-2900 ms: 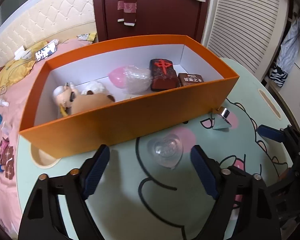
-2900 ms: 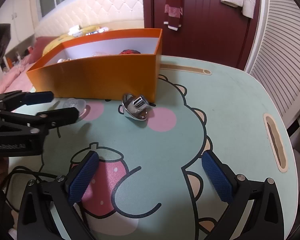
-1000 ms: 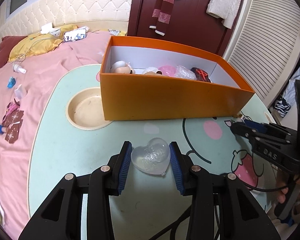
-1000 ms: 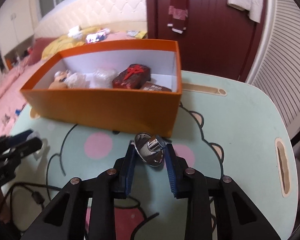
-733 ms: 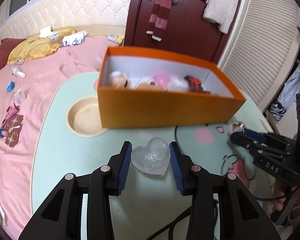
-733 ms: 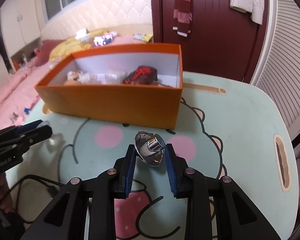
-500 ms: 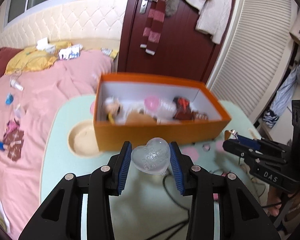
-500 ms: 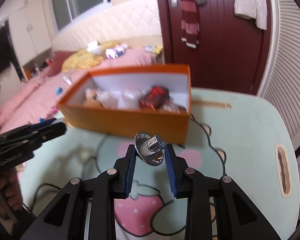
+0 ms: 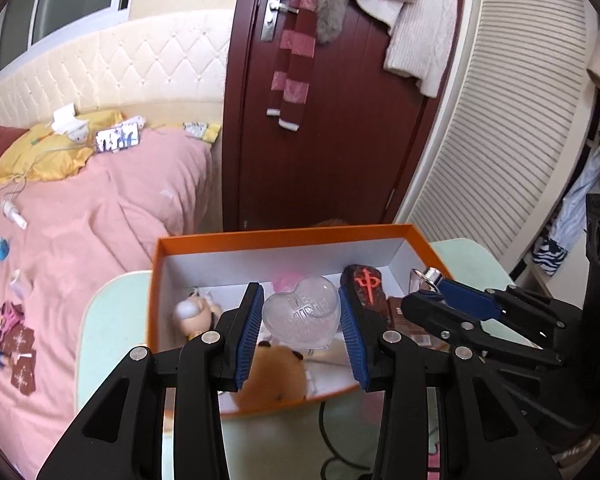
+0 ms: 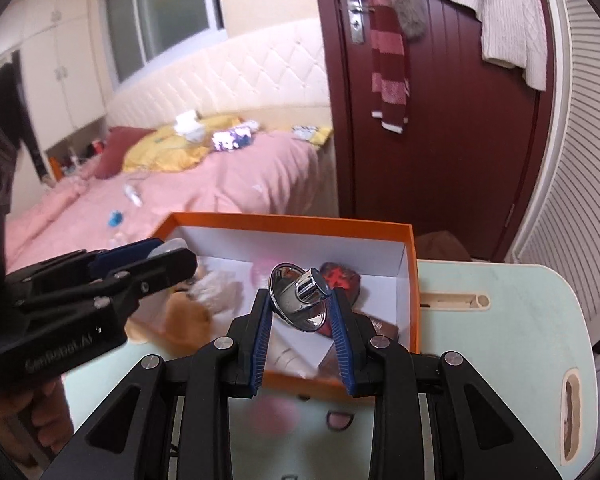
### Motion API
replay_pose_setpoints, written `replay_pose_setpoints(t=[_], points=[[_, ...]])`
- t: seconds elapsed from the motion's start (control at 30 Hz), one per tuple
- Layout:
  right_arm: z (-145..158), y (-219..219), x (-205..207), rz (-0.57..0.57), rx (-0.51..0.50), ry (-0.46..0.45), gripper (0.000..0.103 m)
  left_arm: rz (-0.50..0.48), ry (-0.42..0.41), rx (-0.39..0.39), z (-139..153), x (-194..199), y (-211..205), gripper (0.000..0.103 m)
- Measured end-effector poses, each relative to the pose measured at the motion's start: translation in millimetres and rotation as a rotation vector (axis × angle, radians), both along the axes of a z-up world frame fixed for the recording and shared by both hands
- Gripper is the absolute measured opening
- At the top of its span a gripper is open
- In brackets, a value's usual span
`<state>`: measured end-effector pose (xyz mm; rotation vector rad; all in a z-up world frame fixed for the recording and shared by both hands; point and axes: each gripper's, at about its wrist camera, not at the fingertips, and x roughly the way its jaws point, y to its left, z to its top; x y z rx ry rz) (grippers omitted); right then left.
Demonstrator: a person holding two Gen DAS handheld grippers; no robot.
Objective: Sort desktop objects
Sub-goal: 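Drop the clear heart in the box with left tool while right tool drops the silver ring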
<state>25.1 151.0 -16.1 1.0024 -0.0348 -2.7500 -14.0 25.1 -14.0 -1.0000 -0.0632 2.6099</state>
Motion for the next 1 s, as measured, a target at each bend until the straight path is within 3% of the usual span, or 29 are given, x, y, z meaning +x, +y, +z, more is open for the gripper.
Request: replay_pose_setpoints(t=[0.23,0.47,0.87,0.97,1.0], points=[[-20.9,-0.1,-24.9,-0.022,0.024,-0.067,0.029,0.022,-0.042,-0.022,-18.0,-12.4,3.3,0.040],[-29.7,-1.4,-32.8,-0.039,0.094,-0.059,0.029,0.032,-0.085,-0.030,-33.9,-16.2,3.4,0.040],[-30.5,2.3,-33.7,-0.036,0.095,-0.054,0.029,0.026,-0.099,-0.031,-36.0,-16.1,6.5,0.040],[-30.8,2.2,-33.6,-0.037,0.095,-0.055,0.030,0.022,-0.102,-0.024,-34.6,-16.2,6.9,0.052],[-30.4,2.0,-33.1,-0.040,0.095,-0.055,0.036,0.033,-0.099,-0.025,-32.6,-14.7,6.4,0.052]])
